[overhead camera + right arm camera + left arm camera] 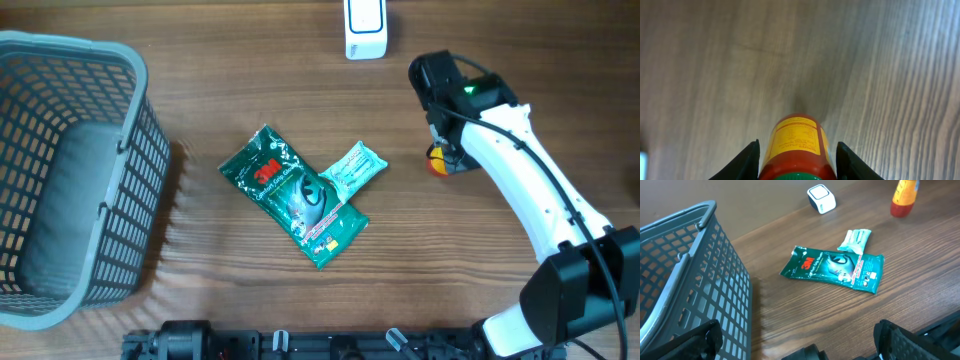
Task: Scan the item barcode
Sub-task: 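Lift bottle and set it down to the right of the wipes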
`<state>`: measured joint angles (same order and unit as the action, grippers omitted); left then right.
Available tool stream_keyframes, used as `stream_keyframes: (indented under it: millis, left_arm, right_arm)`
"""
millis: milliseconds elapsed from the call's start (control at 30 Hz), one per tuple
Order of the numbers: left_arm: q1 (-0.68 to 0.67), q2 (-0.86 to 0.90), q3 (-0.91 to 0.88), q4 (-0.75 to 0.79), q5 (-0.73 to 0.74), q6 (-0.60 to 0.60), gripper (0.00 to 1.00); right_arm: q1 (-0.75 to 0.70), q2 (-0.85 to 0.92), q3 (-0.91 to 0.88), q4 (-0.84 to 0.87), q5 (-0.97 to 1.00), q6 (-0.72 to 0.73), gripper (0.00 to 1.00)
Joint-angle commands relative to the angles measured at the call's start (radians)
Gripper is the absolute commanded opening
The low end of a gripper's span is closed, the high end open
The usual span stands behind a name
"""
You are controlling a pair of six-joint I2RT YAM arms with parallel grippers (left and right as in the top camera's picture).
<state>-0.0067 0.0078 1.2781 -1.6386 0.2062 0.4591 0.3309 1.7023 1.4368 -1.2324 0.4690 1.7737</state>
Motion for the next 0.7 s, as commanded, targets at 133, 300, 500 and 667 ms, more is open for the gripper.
stream_keyframes:
  millis: [133, 300, 500, 667]
  left_arm:
    - [-0.003, -0.003, 0.0, 0.002, -0.002, 0.005, 1.0]
    - [-0.003, -0.003, 0.0, 0.002, -0.002, 0.005, 1.0]
    - [-0.003, -0.003, 0.0, 0.002, -0.002, 0.005, 1.0]
    - [-0.003, -0.003, 0.0, 0.002, -0.003, 0.005, 1.0]
  right_arm:
    - [0.002, 0.009, -0.024, 0.019, -0.076, 0.114, 0.5]
    - [0.002, 0.009, -0.024, 0.019, -0.108, 0.112, 0.62]
    - [0.001, 0.007, 0.049, 0.019, -0.103, -0.02, 0.8]
    - [-0.051, -0.043, 0.261, -0.005, -0.206, -0.491, 1.0]
